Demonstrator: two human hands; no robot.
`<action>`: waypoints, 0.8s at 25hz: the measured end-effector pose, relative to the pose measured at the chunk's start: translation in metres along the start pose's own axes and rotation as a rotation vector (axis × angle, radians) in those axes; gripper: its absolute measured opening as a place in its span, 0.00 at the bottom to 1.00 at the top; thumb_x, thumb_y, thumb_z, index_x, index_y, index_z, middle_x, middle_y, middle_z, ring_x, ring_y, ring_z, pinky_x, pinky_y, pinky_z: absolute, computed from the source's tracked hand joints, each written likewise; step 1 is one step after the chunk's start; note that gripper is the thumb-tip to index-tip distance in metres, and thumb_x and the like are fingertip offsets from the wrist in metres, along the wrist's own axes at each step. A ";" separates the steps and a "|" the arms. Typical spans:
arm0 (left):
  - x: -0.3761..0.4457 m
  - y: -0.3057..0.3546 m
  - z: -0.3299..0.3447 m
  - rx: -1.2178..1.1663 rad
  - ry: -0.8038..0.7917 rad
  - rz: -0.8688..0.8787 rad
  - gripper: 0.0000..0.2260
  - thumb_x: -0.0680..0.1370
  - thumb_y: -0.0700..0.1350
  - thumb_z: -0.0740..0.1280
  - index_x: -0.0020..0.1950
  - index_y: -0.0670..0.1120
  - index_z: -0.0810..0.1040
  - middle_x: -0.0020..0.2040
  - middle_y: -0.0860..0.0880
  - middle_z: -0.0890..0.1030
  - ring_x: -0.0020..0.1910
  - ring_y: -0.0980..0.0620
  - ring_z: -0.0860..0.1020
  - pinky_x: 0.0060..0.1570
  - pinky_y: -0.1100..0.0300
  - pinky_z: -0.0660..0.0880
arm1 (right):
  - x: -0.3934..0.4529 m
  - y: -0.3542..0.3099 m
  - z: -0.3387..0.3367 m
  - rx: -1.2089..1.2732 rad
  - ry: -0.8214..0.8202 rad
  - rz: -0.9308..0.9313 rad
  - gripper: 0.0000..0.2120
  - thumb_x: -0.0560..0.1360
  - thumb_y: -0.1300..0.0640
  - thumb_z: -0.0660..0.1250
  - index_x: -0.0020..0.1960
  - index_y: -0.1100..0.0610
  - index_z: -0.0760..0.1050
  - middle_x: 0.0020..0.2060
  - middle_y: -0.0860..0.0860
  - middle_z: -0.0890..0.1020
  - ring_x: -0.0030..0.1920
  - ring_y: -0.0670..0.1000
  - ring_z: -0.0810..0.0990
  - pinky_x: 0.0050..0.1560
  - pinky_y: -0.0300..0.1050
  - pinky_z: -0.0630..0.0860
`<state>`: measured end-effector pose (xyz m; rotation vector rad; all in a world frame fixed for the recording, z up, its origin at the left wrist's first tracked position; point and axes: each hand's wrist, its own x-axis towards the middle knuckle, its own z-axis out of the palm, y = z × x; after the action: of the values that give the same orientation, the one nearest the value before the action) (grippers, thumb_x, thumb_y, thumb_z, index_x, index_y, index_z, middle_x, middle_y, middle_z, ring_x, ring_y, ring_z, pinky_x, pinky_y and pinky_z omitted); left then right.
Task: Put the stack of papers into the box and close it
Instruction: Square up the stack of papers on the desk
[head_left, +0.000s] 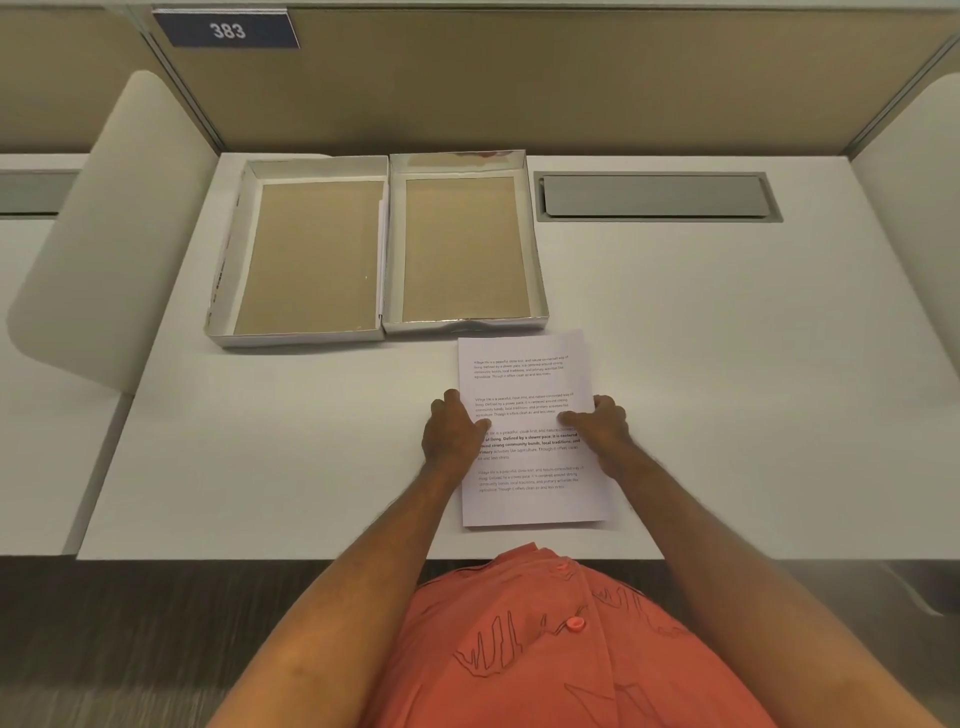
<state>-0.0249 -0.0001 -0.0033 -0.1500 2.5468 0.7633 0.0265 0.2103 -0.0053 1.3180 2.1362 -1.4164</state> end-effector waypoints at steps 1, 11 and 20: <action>0.000 0.000 0.000 -0.003 -0.001 0.000 0.26 0.78 0.52 0.73 0.70 0.44 0.69 0.65 0.42 0.76 0.61 0.40 0.80 0.57 0.48 0.78 | 0.000 0.000 0.000 -0.009 -0.012 0.010 0.30 0.73 0.55 0.76 0.71 0.61 0.72 0.69 0.59 0.75 0.69 0.61 0.75 0.69 0.59 0.76; -0.004 0.001 -0.003 -0.045 -0.005 -0.010 0.25 0.78 0.52 0.73 0.70 0.45 0.69 0.65 0.43 0.75 0.61 0.42 0.80 0.56 0.50 0.78 | -0.013 -0.002 -0.001 0.270 -0.063 -0.018 0.22 0.76 0.61 0.72 0.66 0.59 0.68 0.63 0.58 0.80 0.57 0.59 0.83 0.58 0.57 0.82; -0.007 -0.001 -0.002 -0.103 -0.002 -0.003 0.24 0.78 0.51 0.72 0.71 0.45 0.69 0.65 0.43 0.75 0.62 0.43 0.79 0.59 0.48 0.80 | -0.016 -0.014 -0.013 0.436 -0.179 0.068 0.19 0.79 0.71 0.65 0.69 0.65 0.76 0.58 0.62 0.84 0.52 0.62 0.86 0.47 0.55 0.86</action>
<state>-0.0190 -0.0022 0.0014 -0.1868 2.5053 0.8929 0.0275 0.2113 0.0198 1.3232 1.7117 -1.9650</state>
